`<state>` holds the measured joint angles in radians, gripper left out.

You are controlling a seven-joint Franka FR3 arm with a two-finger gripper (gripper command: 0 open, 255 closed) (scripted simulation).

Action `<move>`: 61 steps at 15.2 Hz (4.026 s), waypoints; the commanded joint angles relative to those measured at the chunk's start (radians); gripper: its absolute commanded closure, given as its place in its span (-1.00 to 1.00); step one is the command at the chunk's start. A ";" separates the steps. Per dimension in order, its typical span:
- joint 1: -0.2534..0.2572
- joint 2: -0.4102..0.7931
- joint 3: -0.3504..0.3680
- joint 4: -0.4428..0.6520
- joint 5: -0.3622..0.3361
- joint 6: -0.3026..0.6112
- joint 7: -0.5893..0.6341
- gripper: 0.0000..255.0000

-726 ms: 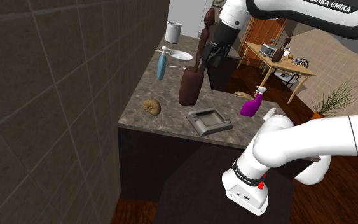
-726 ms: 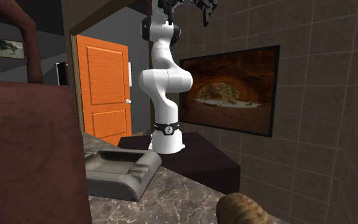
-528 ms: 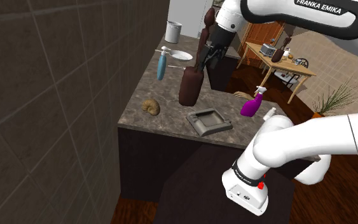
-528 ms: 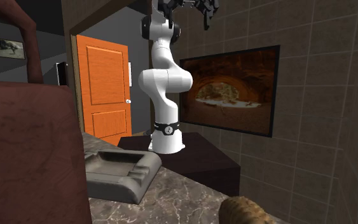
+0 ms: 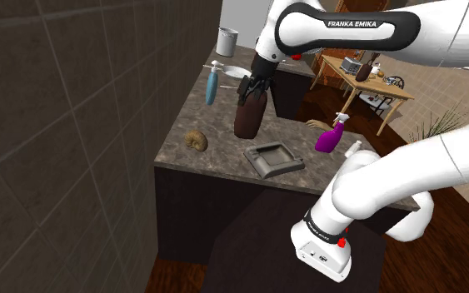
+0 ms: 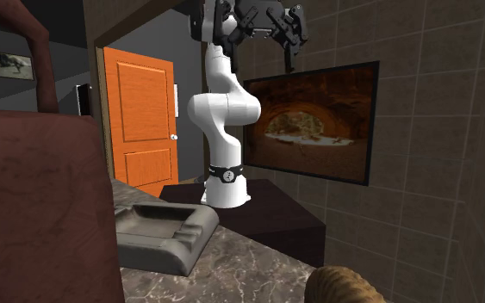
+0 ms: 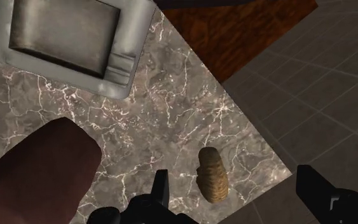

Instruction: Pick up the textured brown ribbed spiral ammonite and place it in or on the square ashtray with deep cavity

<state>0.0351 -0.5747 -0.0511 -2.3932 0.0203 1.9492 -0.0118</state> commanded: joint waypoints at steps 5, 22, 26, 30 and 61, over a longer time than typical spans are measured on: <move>0.021 0.208 -0.036 0.023 0.031 0.172 -0.081 -1.00; 0.041 0.831 -0.049 0.312 0.222 0.445 -0.339 -1.00; 0.041 0.870 -0.041 0.308 0.236 0.488 -0.348 -1.00; 0.041 0.896 -0.036 0.307 0.245 0.515 -0.354 -1.00; 0.050 0.771 -0.054 0.355 0.192 0.346 -0.301 1.00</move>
<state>0.0848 0.2048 -0.1046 -2.0415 0.2159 2.3061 -0.3154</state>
